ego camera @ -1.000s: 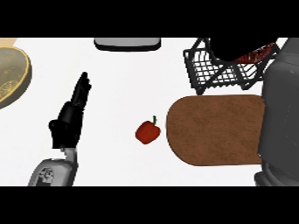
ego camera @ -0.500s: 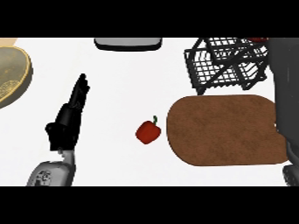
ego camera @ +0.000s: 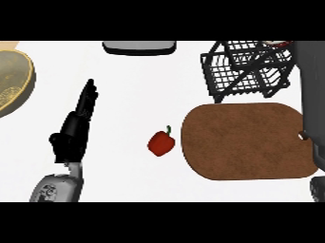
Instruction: Pick the cupcake from the cutting board and place it in the tiered basket
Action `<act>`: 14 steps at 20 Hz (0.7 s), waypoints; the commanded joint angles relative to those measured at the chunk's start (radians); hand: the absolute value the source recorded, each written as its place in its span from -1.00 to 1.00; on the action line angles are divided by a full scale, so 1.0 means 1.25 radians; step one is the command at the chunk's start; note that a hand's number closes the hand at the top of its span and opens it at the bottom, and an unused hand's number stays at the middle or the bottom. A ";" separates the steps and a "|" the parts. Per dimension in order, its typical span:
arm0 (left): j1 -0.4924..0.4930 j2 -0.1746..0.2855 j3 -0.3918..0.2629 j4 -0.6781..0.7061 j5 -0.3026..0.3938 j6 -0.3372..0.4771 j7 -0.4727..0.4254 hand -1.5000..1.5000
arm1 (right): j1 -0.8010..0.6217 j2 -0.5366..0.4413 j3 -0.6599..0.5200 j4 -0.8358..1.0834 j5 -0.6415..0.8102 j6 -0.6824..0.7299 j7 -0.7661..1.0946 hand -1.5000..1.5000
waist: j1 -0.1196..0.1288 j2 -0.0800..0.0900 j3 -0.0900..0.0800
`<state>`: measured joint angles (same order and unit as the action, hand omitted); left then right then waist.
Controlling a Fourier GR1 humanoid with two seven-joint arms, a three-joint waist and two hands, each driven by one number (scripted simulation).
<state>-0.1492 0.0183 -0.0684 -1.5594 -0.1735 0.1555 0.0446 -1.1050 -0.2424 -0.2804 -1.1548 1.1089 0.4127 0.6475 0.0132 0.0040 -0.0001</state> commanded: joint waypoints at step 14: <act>0.000 0.007 0.005 -0.025 -0.003 0.008 0.037 0.00 | 0.035 -0.086 -0.253 -0.077 -0.187 -0.197 0.043 -1.00 | -0.019 -0.008 0.000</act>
<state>-0.1470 0.0202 -0.0709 -1.5754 -0.1806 0.1662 0.0689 -1.0721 -0.2874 -0.5226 -1.1950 0.9211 0.1589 0.6502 0.0005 -0.0017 -0.0004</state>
